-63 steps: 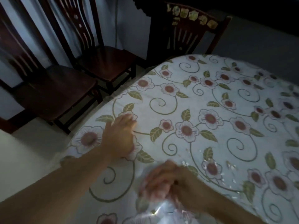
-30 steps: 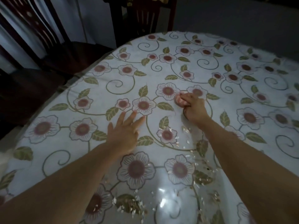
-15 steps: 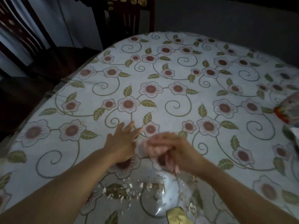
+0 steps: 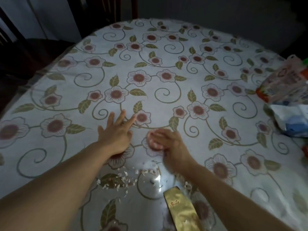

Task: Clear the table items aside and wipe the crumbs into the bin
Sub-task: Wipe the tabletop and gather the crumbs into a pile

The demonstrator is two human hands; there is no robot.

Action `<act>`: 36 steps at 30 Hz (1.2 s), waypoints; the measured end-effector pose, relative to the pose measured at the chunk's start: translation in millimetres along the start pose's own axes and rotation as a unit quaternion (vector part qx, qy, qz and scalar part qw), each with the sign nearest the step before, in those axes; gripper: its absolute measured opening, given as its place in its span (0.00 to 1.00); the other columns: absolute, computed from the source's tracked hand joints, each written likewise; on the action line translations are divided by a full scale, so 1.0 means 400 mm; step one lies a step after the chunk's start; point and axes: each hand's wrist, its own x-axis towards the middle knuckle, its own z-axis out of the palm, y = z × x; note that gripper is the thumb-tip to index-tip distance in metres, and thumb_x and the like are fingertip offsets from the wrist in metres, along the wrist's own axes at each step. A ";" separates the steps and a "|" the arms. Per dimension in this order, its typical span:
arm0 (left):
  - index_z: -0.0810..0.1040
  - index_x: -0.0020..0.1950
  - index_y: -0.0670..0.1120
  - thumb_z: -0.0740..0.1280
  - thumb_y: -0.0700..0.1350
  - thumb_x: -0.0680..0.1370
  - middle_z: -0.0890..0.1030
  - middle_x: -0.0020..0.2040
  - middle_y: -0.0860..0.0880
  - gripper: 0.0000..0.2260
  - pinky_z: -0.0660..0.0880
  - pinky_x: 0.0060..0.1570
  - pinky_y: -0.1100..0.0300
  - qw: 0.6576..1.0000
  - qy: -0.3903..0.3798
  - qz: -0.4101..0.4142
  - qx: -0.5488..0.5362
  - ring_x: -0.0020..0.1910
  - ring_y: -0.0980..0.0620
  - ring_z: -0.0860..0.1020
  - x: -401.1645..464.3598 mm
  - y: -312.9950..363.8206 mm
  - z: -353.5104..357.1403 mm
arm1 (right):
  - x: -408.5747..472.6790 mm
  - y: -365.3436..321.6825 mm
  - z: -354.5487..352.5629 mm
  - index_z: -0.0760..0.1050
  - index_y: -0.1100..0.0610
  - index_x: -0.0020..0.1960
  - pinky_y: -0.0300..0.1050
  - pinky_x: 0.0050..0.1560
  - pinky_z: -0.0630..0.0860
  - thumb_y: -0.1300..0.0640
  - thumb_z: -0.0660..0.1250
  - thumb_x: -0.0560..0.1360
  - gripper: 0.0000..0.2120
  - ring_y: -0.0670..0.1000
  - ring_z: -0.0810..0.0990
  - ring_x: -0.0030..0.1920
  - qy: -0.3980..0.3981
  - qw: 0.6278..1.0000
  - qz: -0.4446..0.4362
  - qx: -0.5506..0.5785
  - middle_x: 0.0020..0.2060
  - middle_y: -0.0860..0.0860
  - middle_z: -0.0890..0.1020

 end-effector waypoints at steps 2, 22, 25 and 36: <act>0.45 0.76 0.62 0.50 0.50 0.82 0.37 0.78 0.55 0.24 0.46 0.71 0.34 1.000 -0.005 0.005 0.001 0.77 0.46 0.36 -0.008 0.005 -0.003 | -0.066 -0.089 0.029 0.82 0.57 0.54 0.51 0.53 0.76 0.62 0.61 0.70 0.16 0.52 0.78 0.55 -0.055 0.996 -0.059 0.046 0.55 0.54 0.81; 0.50 0.77 0.60 0.50 0.46 0.82 0.42 0.79 0.56 0.24 0.50 0.74 0.39 0.988 -0.045 0.145 0.041 0.78 0.45 0.40 -0.094 0.083 0.072 | -0.181 -0.128 -0.020 0.71 0.50 0.64 0.43 0.60 0.71 0.69 0.63 0.71 0.25 0.53 0.72 0.60 0.056 0.956 0.283 0.043 0.61 0.51 0.72; 0.53 0.77 0.56 0.52 0.43 0.81 0.47 0.79 0.53 0.25 0.51 0.75 0.44 0.984 -0.054 0.164 0.039 0.78 0.46 0.46 -0.121 0.084 0.056 | -0.196 -0.210 -0.031 0.75 0.57 0.64 0.29 0.52 0.70 0.69 0.61 0.74 0.20 0.53 0.77 0.57 0.013 0.958 0.261 0.114 0.57 0.50 0.76; 0.55 0.76 0.46 0.53 0.42 0.80 0.57 0.76 0.49 0.23 0.62 0.70 0.44 0.985 0.007 0.161 0.062 0.75 0.48 0.55 -0.189 0.091 0.069 | -0.302 -0.087 -0.188 0.74 0.67 0.37 0.40 0.28 0.66 0.72 0.55 0.72 0.10 0.47 0.71 0.29 0.237 0.877 0.386 0.161 0.26 0.58 0.71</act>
